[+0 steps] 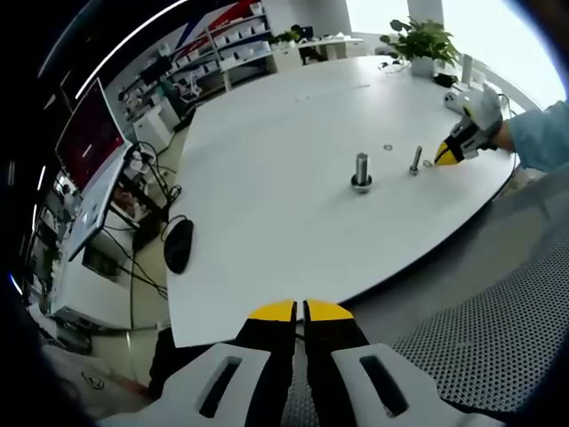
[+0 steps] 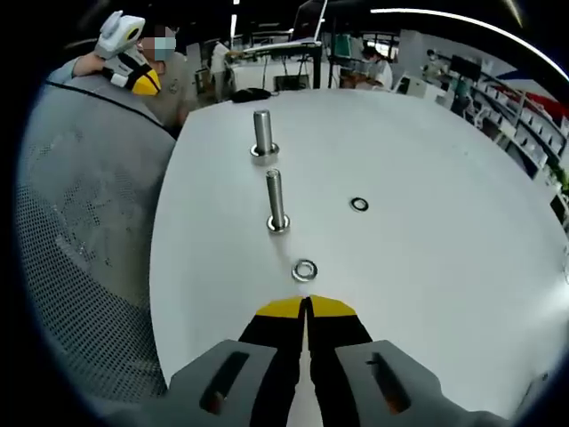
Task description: Place the washer onto the threaded stud by aligning its center hole with the stud, sliding it down to the base, and recovering from edge contact or off-axis alignment until the washer reaches the visible bottom stop.
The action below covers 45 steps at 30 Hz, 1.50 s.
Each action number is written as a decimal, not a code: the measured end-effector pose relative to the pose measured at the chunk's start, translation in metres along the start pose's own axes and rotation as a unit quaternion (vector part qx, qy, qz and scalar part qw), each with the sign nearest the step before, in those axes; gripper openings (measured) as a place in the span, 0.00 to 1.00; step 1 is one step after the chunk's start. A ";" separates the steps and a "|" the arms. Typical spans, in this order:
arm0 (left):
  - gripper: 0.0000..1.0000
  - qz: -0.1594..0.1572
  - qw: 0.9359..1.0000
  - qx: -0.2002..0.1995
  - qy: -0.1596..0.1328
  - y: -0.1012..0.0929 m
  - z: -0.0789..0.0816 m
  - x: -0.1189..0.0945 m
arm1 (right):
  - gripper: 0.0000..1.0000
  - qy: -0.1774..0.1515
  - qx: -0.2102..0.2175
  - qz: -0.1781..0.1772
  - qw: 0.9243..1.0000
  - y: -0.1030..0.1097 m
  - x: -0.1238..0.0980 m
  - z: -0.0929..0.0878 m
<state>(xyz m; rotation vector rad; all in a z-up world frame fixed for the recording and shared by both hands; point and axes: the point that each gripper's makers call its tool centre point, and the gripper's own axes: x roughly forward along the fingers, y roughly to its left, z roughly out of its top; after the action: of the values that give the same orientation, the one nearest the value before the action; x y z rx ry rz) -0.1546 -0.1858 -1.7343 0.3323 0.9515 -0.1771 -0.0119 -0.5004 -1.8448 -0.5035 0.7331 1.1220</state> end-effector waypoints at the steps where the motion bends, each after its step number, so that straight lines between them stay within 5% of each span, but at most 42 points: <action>1: 0.00 0.000 1.000 0.000 0.000 0.000 0.000 0.000 | 0.03 0.004 0.009 0.011 1.000 0.004 0.002 -0.001; 10: 0.00 0.000 1.000 -0.001 -0.001 0.000 0.000 0.000 | 0.10 0.011 -0.009 0.012 1.000 -0.001 0.005 0.011; 19: 0.00 0.001 1.000 -0.002 -0.003 0.001 0.001 0.000 | 0.18 0.035 -0.087 0.035 0.995 -0.011 0.005 0.046; 23: 0.00 0.002 1.000 -0.003 -0.003 0.001 0.001 0.000 | 0.20 0.060 -0.137 0.062 0.987 -0.013 0.008 0.054; 30: 0.00 0.002 1.000 -0.003 -0.001 0.001 0.000 0.000 | 0.24 0.105 -0.214 0.104 0.965 -0.013 0.016 0.058; 35: 0.00 0.002 1.000 -0.005 0.003 0.002 -0.001 0.001 | 0.24 0.138 -0.288 0.137 0.938 -0.006 0.026 0.054; 45: 0.00 0.002 1.000 -0.011 0.007 0.004 -0.003 0.002 | 0.25 0.184 -0.345 0.189 0.901 0.002 0.046 0.047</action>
<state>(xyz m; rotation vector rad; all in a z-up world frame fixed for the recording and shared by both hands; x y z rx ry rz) -0.1547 -0.1811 -1.7363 0.3161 0.9649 -0.1611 0.0100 -0.4386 -1.8481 -1.2406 0.7639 1.6867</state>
